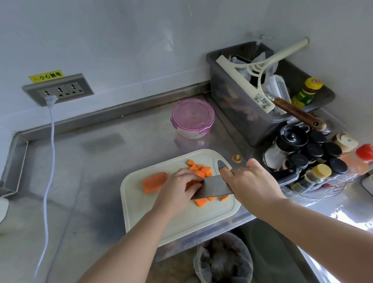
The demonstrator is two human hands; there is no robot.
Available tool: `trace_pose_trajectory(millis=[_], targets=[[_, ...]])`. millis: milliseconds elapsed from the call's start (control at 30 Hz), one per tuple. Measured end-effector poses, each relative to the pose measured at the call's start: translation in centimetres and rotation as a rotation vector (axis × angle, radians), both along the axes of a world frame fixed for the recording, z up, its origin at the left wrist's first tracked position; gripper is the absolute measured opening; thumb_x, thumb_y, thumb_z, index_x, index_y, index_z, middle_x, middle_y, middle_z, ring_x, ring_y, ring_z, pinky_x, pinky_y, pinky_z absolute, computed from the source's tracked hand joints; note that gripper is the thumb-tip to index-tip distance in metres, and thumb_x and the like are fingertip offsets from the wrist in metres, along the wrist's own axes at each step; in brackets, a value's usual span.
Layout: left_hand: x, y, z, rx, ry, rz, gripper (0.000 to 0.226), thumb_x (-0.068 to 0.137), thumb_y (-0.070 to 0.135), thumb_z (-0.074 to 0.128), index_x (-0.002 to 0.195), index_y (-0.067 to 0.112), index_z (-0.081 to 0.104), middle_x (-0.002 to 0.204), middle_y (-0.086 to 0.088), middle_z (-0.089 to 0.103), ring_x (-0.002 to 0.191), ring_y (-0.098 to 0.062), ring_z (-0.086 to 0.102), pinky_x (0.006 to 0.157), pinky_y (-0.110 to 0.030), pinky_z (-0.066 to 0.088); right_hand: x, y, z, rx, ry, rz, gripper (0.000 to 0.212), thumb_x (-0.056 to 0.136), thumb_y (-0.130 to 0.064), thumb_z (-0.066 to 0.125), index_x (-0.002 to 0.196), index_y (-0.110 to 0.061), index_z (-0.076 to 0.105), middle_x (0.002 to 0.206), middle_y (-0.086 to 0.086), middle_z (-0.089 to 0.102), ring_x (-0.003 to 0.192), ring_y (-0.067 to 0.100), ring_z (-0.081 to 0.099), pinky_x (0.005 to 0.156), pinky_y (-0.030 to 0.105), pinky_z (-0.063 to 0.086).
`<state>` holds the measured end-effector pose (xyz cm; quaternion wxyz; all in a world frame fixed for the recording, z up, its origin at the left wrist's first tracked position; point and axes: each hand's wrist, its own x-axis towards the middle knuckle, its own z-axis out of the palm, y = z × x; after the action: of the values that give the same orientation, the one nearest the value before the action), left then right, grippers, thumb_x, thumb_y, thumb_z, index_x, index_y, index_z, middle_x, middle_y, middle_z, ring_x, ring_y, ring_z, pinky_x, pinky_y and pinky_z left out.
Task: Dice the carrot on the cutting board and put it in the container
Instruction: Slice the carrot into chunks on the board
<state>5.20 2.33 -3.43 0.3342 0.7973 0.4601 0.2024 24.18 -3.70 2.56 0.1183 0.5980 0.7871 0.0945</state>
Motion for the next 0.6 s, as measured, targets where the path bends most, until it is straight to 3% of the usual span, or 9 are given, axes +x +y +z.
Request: trace_pose_trajectory(millis=[67,167,267,433,500,600], targets=[[-0.3,0.2,-0.2,0.008,0.012,0.031,0.018,0.087,0.010,0.065,0.103,0.015,0.073,0.107,0.005,0.063,0.077,0.010,0.050,0.077,-0.001,0.031,0.6,0.0,0.1,-0.014,-0.082,-0.047,0.054,0.039,-0.013,0.087,0.088,-0.012,0.065,0.047,-0.007,0.052,0.039,0.017,0.051,0.062,0.031,0.024],[-0.6,0.5,-0.7,0.012,0.034,0.076,0.019,0.086,0.007,0.065,0.102,0.013,0.073,0.105,0.001,0.065,0.094,-0.009,0.060,0.085,-0.009,0.035,0.9,0.0,1.6,-0.023,-0.104,-0.058,0.061,0.063,-0.017,0.080,0.113,-0.013,0.046,0.066,-0.006,0.063,0.058,0.018,0.059,0.067,0.031,0.020],[-0.7,0.8,-1.0,-0.005,0.077,0.105,0.020,0.087,0.007,0.064,0.104,0.012,0.073,0.107,-0.001,0.065,0.100,-0.017,0.061,0.090,-0.018,0.039,1.3,0.1,2.8,-0.075,-0.058,-0.070,0.052,0.087,-0.011,0.059,0.130,-0.017,0.031,0.095,-0.007,0.065,0.084,0.019,0.061,0.075,0.031,0.020],[-1.2,1.1,-1.3,-0.012,0.090,0.144,0.017,0.087,0.007,0.064,0.102,0.008,0.072,0.104,-0.005,0.065,0.093,-0.022,0.064,0.090,-0.034,0.048,2.5,0.0,5.0,-0.162,0.032,-0.270,0.028,0.091,-0.008,0.050,0.113,-0.022,0.040,0.084,-0.006,0.059,0.083,0.023,0.056,0.076,0.028,0.027],[-1.2,1.1,-1.1,0.024,0.115,0.178,0.015,0.088,0.010,0.063,0.101,0.011,0.072,0.103,-0.004,0.066,0.092,-0.019,0.064,0.087,-0.030,0.048,3.0,0.2,5.4,-0.197,0.122,-0.369,0.025,0.093,-0.008,0.050,0.112,-0.020,0.040,0.073,-0.005,0.047,0.077,0.023,0.052,0.069,0.029,0.037],[-0.6,1.1,-0.6,0.077,0.150,0.242,0.015,0.090,0.016,0.061,0.102,0.015,0.070,0.103,-0.001,0.066,0.093,-0.019,0.063,0.082,-0.028,0.047,3.6,0.5,5.1,-0.247,0.302,-0.501,0.020,0.093,-0.013,0.054,0.110,-0.018,0.043,0.075,-0.001,0.051,0.073,0.022,0.060,0.062,0.033,0.050]])
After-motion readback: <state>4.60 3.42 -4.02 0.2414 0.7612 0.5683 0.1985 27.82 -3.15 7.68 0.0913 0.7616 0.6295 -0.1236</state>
